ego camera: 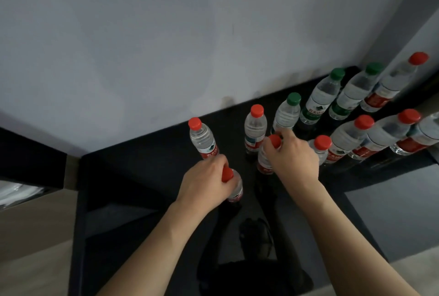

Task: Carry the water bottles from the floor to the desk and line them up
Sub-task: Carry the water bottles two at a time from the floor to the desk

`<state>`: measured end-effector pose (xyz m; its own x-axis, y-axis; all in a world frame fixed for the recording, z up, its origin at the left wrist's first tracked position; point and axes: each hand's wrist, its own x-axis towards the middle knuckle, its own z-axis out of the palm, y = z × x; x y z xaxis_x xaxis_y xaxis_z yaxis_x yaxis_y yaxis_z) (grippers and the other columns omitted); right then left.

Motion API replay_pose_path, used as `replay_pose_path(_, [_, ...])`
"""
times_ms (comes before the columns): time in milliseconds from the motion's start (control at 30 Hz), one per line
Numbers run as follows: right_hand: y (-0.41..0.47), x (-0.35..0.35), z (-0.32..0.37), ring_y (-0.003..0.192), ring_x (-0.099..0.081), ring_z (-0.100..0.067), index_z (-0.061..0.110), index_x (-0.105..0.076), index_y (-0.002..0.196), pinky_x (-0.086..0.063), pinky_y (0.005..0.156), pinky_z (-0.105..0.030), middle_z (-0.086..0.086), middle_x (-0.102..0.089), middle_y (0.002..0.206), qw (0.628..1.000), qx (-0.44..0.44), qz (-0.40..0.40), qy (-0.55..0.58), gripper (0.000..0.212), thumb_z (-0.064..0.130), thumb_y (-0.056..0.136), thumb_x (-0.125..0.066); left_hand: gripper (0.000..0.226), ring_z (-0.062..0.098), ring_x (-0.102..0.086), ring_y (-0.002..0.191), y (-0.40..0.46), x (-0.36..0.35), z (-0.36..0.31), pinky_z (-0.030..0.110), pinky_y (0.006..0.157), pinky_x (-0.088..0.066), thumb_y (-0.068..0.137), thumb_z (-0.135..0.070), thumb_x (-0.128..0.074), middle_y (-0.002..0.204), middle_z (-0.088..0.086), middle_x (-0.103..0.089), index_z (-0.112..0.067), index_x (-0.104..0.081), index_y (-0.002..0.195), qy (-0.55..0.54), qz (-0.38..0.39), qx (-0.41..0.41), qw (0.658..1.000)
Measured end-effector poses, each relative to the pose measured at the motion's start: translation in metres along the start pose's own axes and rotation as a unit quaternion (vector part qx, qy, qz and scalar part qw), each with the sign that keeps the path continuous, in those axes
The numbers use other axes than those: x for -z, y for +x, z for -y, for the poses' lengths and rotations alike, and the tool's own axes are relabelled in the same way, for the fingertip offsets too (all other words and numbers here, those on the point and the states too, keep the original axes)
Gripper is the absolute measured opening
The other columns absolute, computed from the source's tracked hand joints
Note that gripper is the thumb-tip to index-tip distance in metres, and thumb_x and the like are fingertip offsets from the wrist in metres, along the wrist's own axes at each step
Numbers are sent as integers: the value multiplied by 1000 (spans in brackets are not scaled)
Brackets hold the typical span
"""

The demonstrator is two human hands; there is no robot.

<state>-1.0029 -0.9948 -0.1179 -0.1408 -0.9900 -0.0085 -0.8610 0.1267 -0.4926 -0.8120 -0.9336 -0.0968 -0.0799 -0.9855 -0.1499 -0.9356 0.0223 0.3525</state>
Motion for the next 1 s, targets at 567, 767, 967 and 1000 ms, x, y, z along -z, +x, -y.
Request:
replay_pose_path(567, [-76,-4,119,115,-54,-26,13,-50,132,-46,92,-35,-8,-53,129,963,266,-9,46,48,27,88,-63,34,14,-61,106,-95,49,81,24,84,-52,94,-31,-58,122,1,-61,-16,-59,124,1,-225,89,970])
replay_pose_path(767, [-135,-27,182,111,-55,-19,16,-49,132,-46,89,-29,-4,-53,128,936,346,28,53,47,29,89,-62,31,17,-62,103,-175,68,138,22,81,-45,93,-27,-60,120,2,-62,-14,-61,121,1,-279,177,944])
replay_pose_path(967, [-214,-60,241,113,-54,-17,21,-46,134,-45,89,-27,-1,-51,132,904,416,80,54,49,34,89,-60,30,23,-62,101,-273,83,190,34,82,-50,92,-25,-59,115,5,-63,-11,-62,118,7,-310,262,914])
replay_pose_path(1000, [-228,-65,251,114,-54,-17,21,-46,135,-44,90,-27,-1,-50,133,898,428,89,55,49,34,89,-60,30,25,-62,101,-290,85,199,36,83,-50,92,-24,-60,114,6,-63,-10,-63,118,8,-314,278,908])
